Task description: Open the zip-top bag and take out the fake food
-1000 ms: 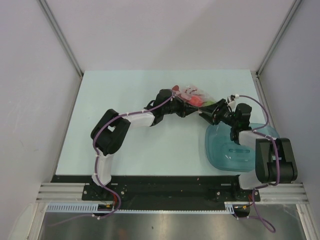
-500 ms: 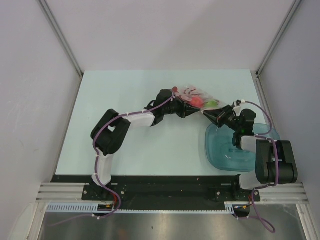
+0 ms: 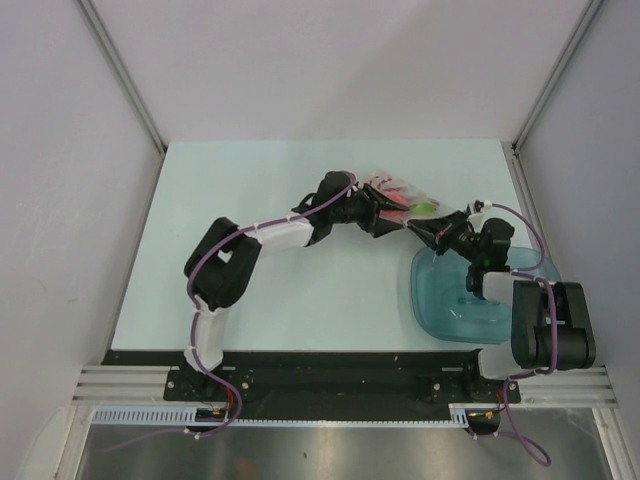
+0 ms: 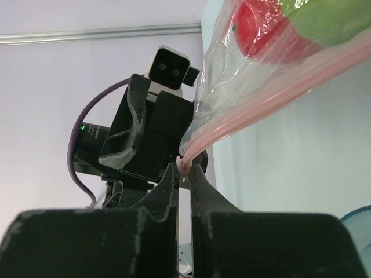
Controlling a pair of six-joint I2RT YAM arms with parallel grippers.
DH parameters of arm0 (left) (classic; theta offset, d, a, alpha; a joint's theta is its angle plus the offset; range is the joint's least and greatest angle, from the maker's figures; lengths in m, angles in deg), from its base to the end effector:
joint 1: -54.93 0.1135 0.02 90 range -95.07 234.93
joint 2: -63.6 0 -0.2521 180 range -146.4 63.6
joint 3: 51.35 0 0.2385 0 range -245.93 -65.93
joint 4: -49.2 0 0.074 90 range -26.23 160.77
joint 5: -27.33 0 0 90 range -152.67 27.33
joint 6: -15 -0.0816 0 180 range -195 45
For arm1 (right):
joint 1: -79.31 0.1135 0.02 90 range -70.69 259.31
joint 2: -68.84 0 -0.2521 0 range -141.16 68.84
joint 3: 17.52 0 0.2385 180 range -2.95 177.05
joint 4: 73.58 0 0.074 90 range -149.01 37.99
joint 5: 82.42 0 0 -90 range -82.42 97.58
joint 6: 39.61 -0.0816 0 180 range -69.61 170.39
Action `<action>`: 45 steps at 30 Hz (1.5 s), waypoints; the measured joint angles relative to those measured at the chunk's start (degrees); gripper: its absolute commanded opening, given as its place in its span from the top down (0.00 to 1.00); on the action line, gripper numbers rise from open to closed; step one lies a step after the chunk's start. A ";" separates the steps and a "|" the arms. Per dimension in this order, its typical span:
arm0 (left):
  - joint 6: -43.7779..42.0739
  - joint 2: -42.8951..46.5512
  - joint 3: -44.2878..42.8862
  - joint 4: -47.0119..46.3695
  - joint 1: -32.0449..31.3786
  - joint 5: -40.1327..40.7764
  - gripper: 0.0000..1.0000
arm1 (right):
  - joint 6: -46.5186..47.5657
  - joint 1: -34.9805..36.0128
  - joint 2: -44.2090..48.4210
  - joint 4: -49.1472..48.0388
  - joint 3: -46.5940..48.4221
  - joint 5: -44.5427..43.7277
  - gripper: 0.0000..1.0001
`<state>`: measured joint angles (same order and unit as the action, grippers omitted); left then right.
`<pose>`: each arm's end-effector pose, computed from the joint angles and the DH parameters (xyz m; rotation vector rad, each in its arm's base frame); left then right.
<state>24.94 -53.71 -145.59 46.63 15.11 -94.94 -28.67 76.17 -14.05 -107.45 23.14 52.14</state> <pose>0.3477 -0.3466 0.1940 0.7982 -2.3564 1.8317 0.2988 0.0409 0.1842 0.7261 1.8328 1.5878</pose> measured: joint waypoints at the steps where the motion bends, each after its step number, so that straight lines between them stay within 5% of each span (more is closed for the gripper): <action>1: -0.02 -0.39 -0.68 0.09 -0.07 -0.02 0.48 | -0.07 0.00 0.28 0.24 0.00 0.00 1.00; 7: -0.20 -3.43 -4.48 0.90 -0.42 -0.04 0.70 | -0.04 0.07 1.46 0.96 0.00 0.02 1.00; 11: -0.68 -3.65 -4.48 1.40 -0.59 -0.11 1.00 | -0.02 0.11 1.66 1.49 0.02 -0.02 1.00; 19: -0.98 -3.65 -3.48 0.96 -0.81 -0.07 1.00 | 1.36 -0.17 3.43 6.73 0.57 -0.28 1.00; 33: -1.70 0.33 4.20 -1.53 -0.96 0.59 1.00 | 10.73 -7.41 4.17 29.53 7.02 1.92 1.00; 45: -8.35 16.81 19.54 0.28 5.40 0.90 1.00 | 28.55 -8.76 0.66 54.29 24.09 -2.08 1.00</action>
<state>16.59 -36.90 -126.05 46.91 20.51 -94.04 -0.13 67.41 -13.40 -53.16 47.22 50.06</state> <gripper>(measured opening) 0.004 0.058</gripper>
